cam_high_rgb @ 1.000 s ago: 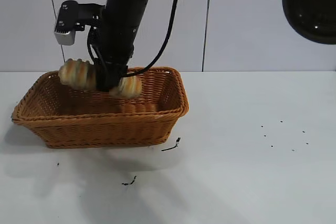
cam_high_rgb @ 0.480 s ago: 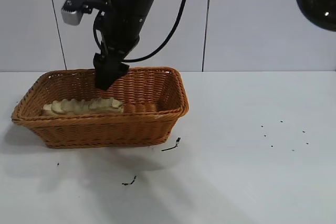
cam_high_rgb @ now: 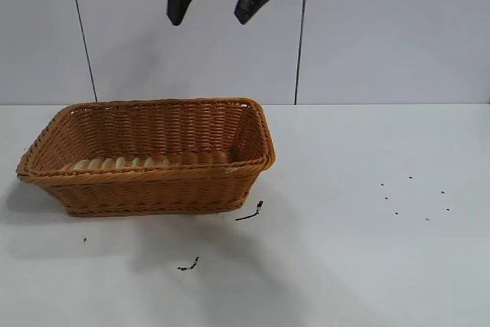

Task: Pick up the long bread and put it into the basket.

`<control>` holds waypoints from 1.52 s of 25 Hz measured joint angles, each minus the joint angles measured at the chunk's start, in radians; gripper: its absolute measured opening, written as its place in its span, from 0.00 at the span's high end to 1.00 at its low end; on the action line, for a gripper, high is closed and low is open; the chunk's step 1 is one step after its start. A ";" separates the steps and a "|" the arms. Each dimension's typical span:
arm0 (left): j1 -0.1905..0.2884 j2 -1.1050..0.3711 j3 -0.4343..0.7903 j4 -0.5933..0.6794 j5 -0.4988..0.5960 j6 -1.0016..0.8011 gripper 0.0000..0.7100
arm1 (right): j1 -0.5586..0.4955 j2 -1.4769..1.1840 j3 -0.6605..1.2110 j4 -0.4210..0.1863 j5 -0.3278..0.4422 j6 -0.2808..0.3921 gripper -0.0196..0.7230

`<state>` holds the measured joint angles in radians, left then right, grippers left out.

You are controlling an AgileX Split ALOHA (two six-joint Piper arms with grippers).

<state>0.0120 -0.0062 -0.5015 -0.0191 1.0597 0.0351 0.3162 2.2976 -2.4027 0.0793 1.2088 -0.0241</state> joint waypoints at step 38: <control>0.000 0.000 0.000 0.000 0.000 0.000 0.02 | -0.362 -1.048 1.133 -0.010 -0.002 -0.044 0.04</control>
<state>0.0120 -0.0062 -0.5015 -0.0191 1.0597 0.0351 -0.0457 1.2500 -1.2699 0.0693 1.2073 -0.0683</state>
